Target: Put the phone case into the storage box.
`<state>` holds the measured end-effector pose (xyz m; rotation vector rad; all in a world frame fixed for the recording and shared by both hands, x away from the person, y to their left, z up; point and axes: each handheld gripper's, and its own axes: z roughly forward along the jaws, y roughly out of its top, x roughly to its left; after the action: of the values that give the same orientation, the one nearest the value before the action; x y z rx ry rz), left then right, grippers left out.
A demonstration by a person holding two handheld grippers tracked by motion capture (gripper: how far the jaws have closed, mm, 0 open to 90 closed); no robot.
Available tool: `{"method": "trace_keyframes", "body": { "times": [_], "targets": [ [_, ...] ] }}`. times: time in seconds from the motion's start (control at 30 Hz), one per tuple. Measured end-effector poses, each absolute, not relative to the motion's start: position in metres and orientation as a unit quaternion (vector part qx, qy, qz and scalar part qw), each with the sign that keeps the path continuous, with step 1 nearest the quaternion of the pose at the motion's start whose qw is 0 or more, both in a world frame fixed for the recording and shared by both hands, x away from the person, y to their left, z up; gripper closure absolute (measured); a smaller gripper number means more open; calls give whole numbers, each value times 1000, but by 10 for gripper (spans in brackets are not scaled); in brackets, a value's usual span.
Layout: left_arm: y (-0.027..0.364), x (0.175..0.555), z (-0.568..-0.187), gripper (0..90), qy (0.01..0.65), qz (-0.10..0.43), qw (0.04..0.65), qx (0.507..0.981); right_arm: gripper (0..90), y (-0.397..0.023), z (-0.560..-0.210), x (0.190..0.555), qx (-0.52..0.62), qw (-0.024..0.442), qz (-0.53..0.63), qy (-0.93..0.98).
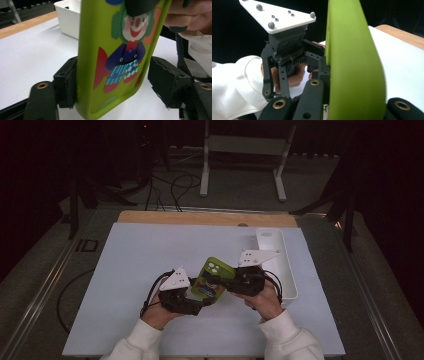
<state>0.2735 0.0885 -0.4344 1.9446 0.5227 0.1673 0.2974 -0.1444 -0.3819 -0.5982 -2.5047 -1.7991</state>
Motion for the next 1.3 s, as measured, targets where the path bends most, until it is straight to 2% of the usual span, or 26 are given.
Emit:
{"method": "trace_keyframes", "body": {
  "times": [0.23, 0.37, 0.57, 0.97, 1.0, 1.1, 1.13, 1.3],
  "targets": [
    [97, 275, -436, 539, 208, 58, 547, 809, 885, -150, -381, 299, -184, 4, -571, -800],
    [98, 274, -437, 625, 197, 49, 546, 813, 880, -153, -381, 300, -180, 11, -571, -801],
    [99, 276, -441, 754, 190, 32, 550, 813, 763, -155, -381, 302, -176, 11, -570, -802],
    [99, 273, -439, 774, 198, 62, 551, 809, 458, -155, -383, 304, -210, -11, -562, -800],
    [99, 273, -439, 774, 201, 68, 551, 807, 399, -154, -383, 305, -221, -15, -560, -798],
    [100, 273, -438, 774, 205, 70, 552, 805, 317, -154, -383, 304, -233, -25, -556, -797],
    [100, 273, -438, 774, 205, 70, 552, 805, 317, -154, -383, 304, -233, -25, -556, -797],
    [101, 273, -438, 774, 211, 75, 552, 803, 183, -153, -382, 304, -248, -40, -550, -797]
  ]
}}
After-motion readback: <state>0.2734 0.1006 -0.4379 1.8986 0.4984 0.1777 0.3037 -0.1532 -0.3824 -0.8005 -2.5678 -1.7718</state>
